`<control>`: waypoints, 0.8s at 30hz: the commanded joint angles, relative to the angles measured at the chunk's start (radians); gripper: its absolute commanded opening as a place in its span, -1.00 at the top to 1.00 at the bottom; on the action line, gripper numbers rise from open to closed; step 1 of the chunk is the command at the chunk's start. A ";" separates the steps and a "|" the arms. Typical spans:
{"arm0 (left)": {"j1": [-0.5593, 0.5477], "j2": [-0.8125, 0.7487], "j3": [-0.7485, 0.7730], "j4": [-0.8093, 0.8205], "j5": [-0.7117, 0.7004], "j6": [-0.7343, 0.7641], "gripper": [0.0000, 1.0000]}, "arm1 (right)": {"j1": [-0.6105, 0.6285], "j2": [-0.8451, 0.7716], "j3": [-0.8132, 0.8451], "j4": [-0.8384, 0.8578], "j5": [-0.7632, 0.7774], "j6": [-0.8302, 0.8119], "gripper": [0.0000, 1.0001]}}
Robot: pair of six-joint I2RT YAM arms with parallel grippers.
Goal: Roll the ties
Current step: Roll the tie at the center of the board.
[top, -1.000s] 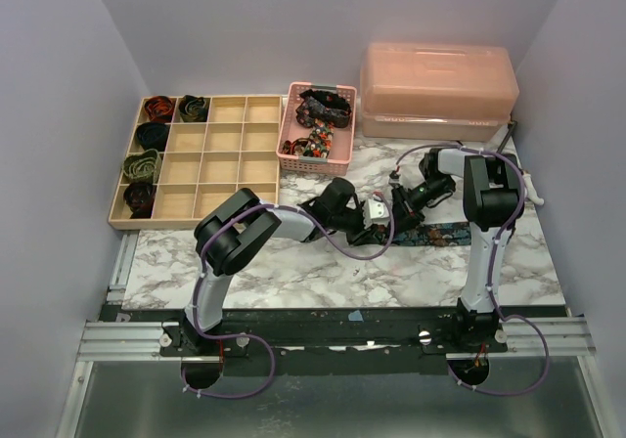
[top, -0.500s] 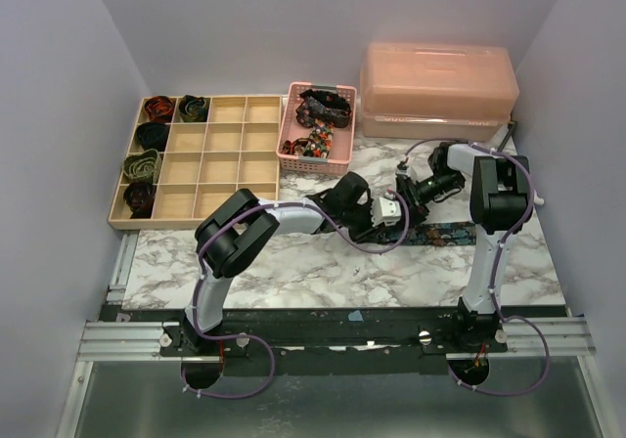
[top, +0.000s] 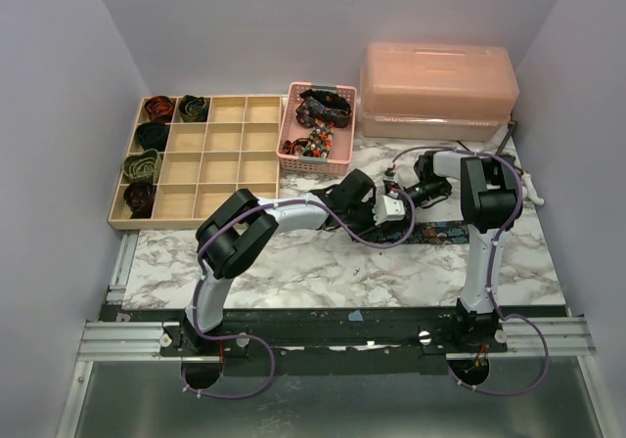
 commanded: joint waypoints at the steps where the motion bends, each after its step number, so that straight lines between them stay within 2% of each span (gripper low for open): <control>1: -0.015 0.075 -0.027 -0.203 -0.083 0.006 0.88 | 0.006 0.006 -0.014 0.058 -0.065 0.028 0.16; 2: -0.017 0.076 -0.024 -0.207 -0.083 0.006 0.88 | 0.008 0.006 -0.020 0.064 -0.061 0.029 0.30; 4: -0.017 0.078 -0.018 -0.213 -0.082 0.003 0.88 | 0.008 0.007 -0.039 0.086 -0.029 0.042 0.85; 5: -0.017 0.079 -0.017 -0.214 -0.083 0.002 0.88 | 0.008 0.007 -0.048 0.097 0.006 0.046 0.98; 7: -0.014 0.077 -0.015 -0.217 -0.076 0.000 0.81 | 0.007 0.006 -0.061 0.123 0.102 0.063 1.00; 10: 0.000 0.047 -0.035 -0.181 -0.030 -0.003 0.31 | 0.001 0.004 -0.090 0.183 0.264 0.092 0.99; 14: 0.042 -0.053 -0.146 0.028 0.092 -0.005 -0.23 | -0.012 0.030 -0.092 0.215 0.377 0.115 0.99; 18: 0.059 -0.115 -0.226 0.247 0.154 -0.010 -0.47 | -0.012 0.023 -0.072 0.242 0.465 0.128 0.99; 20: 0.063 -0.128 -0.253 0.337 0.172 -0.029 -0.64 | -0.012 0.024 -0.060 0.246 0.509 0.113 0.99; 23: 0.072 -0.135 -0.306 0.491 0.198 -0.074 -0.70 | -0.011 0.017 -0.064 0.252 0.548 0.083 0.99; 24: 0.079 -0.131 -0.331 0.560 0.209 -0.107 -0.80 | -0.010 0.013 -0.072 0.259 0.559 0.076 0.99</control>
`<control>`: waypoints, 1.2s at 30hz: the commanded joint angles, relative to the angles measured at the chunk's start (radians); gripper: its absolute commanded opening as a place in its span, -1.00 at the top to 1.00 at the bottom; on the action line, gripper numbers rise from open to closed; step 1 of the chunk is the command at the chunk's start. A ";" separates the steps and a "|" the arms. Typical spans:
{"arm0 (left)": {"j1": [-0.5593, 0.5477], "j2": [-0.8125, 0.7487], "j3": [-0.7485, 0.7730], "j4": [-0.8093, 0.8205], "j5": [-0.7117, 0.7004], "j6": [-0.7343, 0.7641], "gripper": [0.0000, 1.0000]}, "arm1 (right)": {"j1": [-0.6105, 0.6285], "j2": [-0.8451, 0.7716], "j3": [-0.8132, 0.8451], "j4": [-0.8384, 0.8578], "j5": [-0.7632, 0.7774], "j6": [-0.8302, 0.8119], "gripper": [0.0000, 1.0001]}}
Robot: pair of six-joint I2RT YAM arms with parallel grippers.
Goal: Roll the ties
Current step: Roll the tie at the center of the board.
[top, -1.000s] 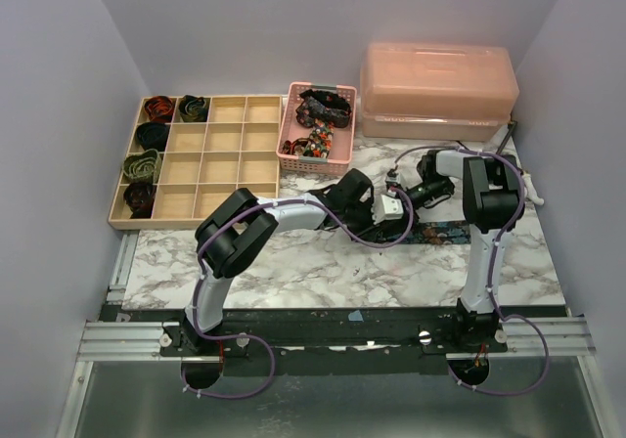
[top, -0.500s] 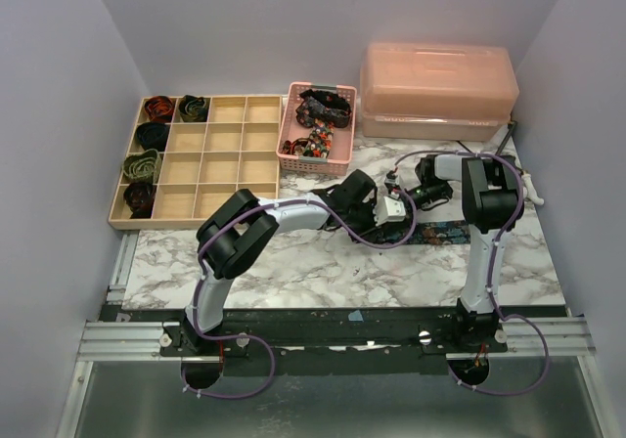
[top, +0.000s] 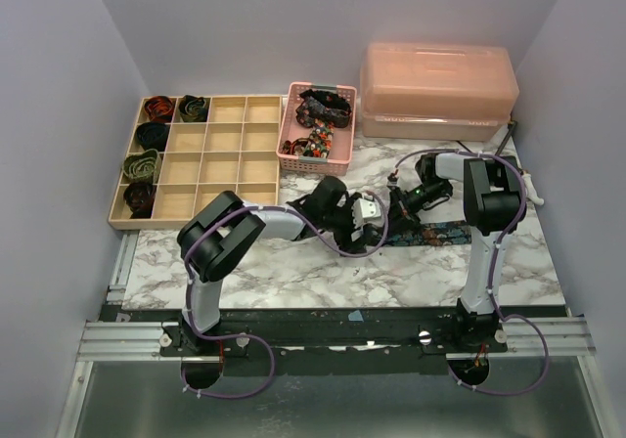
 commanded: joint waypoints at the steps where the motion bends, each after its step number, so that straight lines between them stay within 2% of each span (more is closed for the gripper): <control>1: 0.018 -0.020 -0.095 0.329 0.097 -0.120 -0.95 | -0.004 0.040 -0.029 0.179 0.418 -0.069 0.99; 6: 0.027 0.043 -0.147 0.596 0.177 -0.303 -0.97 | -0.004 0.046 -0.024 0.188 0.454 -0.074 0.99; 10: -0.003 0.131 -0.130 0.771 0.174 -0.394 -0.68 | -0.005 0.056 -0.001 0.196 0.450 -0.054 0.99; 14: -0.013 0.230 -0.067 0.839 0.161 -0.436 -0.37 | -0.004 0.070 0.015 0.198 0.424 -0.036 0.99; 17: -0.017 0.280 -0.050 0.852 0.161 -0.424 -0.06 | -0.004 0.077 0.020 0.192 0.397 -0.028 0.99; 21: -0.017 0.259 -0.090 0.759 0.132 -0.333 0.38 | -0.004 0.065 0.027 0.175 0.376 -0.032 0.99; 24: -0.014 0.200 -0.124 0.583 0.085 -0.230 0.63 | -0.006 0.042 0.052 0.147 0.342 -0.035 0.94; 26: -0.013 0.171 -0.121 0.451 0.055 -0.175 0.68 | -0.012 0.034 0.090 0.106 0.308 -0.047 0.56; 28: -0.012 0.157 -0.097 0.315 0.031 -0.131 0.73 | -0.027 0.023 0.132 0.044 0.264 -0.072 0.33; 32: -0.009 0.153 -0.041 0.131 -0.002 -0.082 0.73 | -0.040 -0.036 0.169 -0.071 0.148 -0.130 0.08; 36: -0.012 0.152 0.013 0.002 -0.024 -0.067 0.68 | -0.029 -0.076 0.125 -0.121 -0.018 -0.119 -0.04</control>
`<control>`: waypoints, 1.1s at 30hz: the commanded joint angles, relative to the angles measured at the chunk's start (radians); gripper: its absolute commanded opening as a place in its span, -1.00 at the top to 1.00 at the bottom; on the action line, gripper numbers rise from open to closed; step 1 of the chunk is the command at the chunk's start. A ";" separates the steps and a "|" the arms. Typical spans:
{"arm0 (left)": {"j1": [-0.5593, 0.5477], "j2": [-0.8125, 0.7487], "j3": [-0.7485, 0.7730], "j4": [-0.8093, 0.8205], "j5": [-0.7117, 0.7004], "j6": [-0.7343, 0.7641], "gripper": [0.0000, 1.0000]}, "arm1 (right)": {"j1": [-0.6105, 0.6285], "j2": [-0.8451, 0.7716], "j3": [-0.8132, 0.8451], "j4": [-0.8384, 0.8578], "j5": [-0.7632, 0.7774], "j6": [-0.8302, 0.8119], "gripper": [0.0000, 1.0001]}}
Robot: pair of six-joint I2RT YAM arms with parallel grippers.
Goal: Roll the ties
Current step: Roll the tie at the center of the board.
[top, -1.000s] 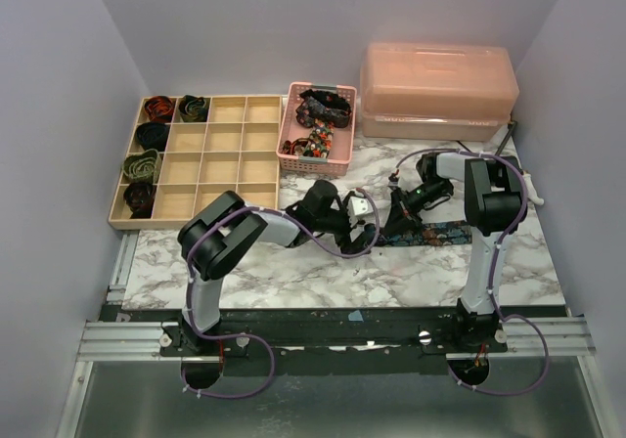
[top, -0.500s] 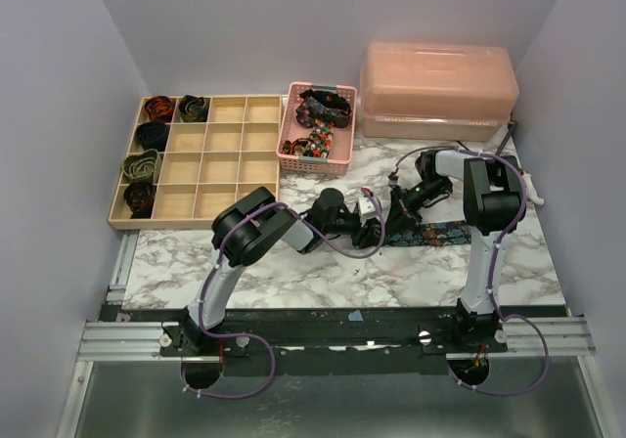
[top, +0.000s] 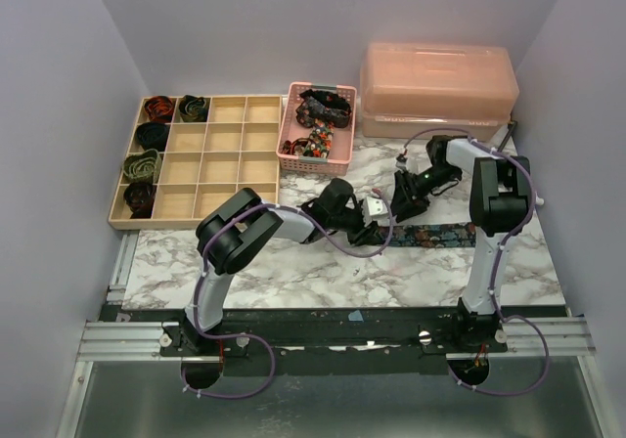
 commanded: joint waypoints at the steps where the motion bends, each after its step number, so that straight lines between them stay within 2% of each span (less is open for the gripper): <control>1: 0.001 0.024 0.035 -0.366 -0.083 0.073 0.66 | 0.018 -0.053 -0.040 -0.073 -0.165 -0.030 -0.05; 4: -0.004 0.028 0.080 -0.447 -0.099 0.086 0.60 | 0.042 -0.041 -0.091 -0.046 -0.222 0.000 0.03; 7: -0.010 0.025 0.100 -0.486 -0.111 0.104 0.58 | 0.055 -0.032 -0.122 -0.003 -0.220 0.012 0.35; 12: -0.020 0.032 0.123 -0.518 -0.118 0.117 0.52 | 0.060 0.025 -0.159 0.131 -0.154 0.072 0.60; 14: -0.020 0.039 0.133 -0.518 -0.117 0.113 0.44 | 0.060 0.063 -0.166 0.152 -0.113 0.073 0.67; 17: -0.018 0.042 0.138 -0.513 -0.089 0.104 0.11 | 0.061 0.104 -0.180 0.186 -0.041 0.072 0.73; 21: -0.005 0.028 0.068 -0.376 0.003 0.095 -0.04 | 0.060 0.135 -0.172 0.213 0.067 0.079 0.80; 25: 0.010 0.039 0.031 -0.253 0.074 0.070 -0.05 | 0.060 0.154 -0.150 0.232 0.120 0.107 0.81; 29: 0.038 0.028 -0.044 -0.046 0.126 0.016 -0.05 | 0.061 0.166 -0.136 0.237 0.157 0.123 0.82; 31: 0.047 0.033 -0.067 0.040 0.144 -0.007 0.01 | 0.060 0.168 -0.134 0.237 0.164 0.124 0.82; 33: 0.048 0.046 -0.061 0.067 0.149 -0.018 0.17 | 0.060 0.171 -0.130 0.238 0.167 0.127 0.82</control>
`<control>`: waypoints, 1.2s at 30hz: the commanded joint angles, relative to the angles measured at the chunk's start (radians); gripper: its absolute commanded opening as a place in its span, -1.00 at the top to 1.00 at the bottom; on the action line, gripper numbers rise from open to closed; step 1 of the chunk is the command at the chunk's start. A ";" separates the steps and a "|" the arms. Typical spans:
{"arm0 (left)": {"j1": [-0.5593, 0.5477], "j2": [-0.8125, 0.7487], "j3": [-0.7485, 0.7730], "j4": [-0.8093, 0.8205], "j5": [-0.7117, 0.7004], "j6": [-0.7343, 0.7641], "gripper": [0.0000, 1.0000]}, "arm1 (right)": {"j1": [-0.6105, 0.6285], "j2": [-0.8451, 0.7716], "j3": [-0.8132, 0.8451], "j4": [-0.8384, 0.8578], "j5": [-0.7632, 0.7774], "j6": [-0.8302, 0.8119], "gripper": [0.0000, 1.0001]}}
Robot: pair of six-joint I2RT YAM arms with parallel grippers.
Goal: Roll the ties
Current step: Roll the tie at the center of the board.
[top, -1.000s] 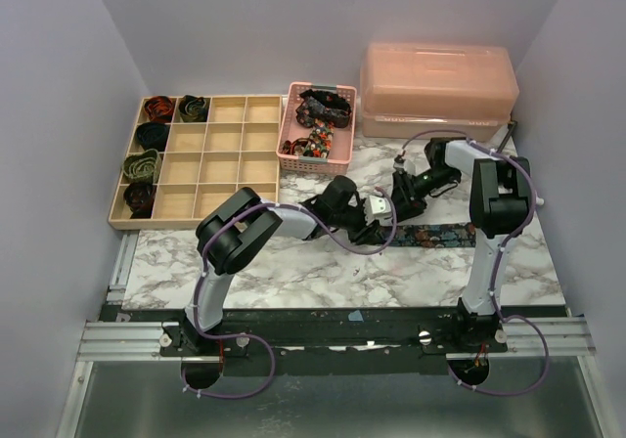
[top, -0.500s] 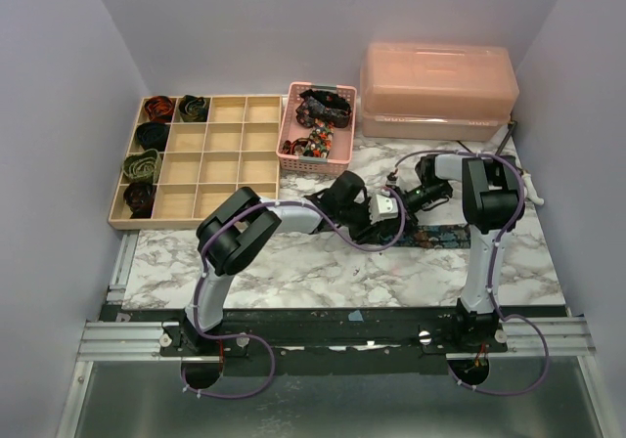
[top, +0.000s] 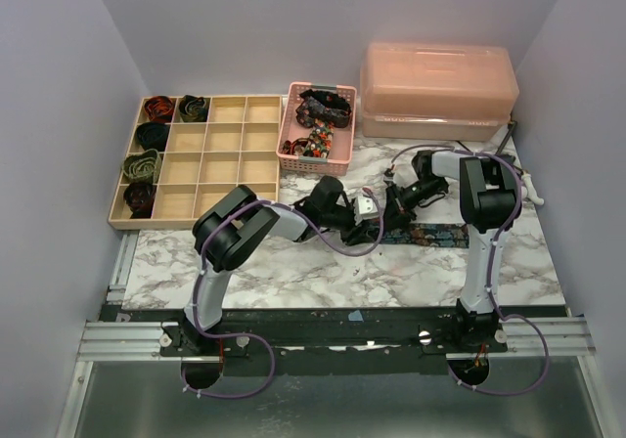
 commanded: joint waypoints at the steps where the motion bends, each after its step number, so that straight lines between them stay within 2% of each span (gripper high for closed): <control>1: 0.009 0.063 -0.045 0.092 0.062 -0.070 0.29 | 0.007 0.114 -0.017 0.127 0.264 0.063 0.82; 3: 0.002 0.072 -0.030 0.073 0.035 -0.059 0.49 | 0.011 0.114 -0.004 0.119 0.267 0.056 0.82; 6: -0.019 0.061 0.004 -0.086 -0.053 0.007 0.75 | 0.016 0.103 0.021 0.091 0.243 0.035 0.79; 8: -0.019 0.049 0.008 -0.185 -0.109 0.039 0.83 | 0.014 0.074 0.044 0.044 0.239 0.007 0.72; 12: -0.018 0.031 -0.024 -0.319 -0.174 0.125 0.87 | -0.041 0.003 0.101 -0.097 0.195 -0.074 0.43; 17: -0.026 0.051 0.024 -0.421 -0.210 0.139 0.87 | -0.090 -0.079 0.116 -0.285 0.019 -0.174 0.02; 21: -0.030 0.069 0.067 -0.453 -0.213 0.145 0.84 | -0.083 -0.076 0.083 -0.319 -0.149 -0.189 -0.26; 24: -0.032 0.074 0.087 -0.480 -0.206 0.156 0.80 | -0.064 -0.046 0.085 -0.300 -0.226 -0.181 -0.36; 27: -0.031 0.077 0.103 -0.504 -0.205 0.161 0.79 | -0.035 -0.023 0.105 -0.271 -0.233 -0.161 -0.31; 29: -0.032 0.075 0.106 -0.504 -0.205 0.163 0.78 | -0.018 -0.012 0.101 -0.238 -0.198 -0.147 -0.13; 34: -0.030 0.070 0.118 -0.533 -0.204 0.153 0.75 | -0.014 0.002 0.058 -0.177 -0.077 -0.123 0.70; 36: -0.030 0.061 0.113 -0.526 -0.200 0.135 0.65 | -0.014 -0.004 0.036 -0.140 0.011 -0.113 0.99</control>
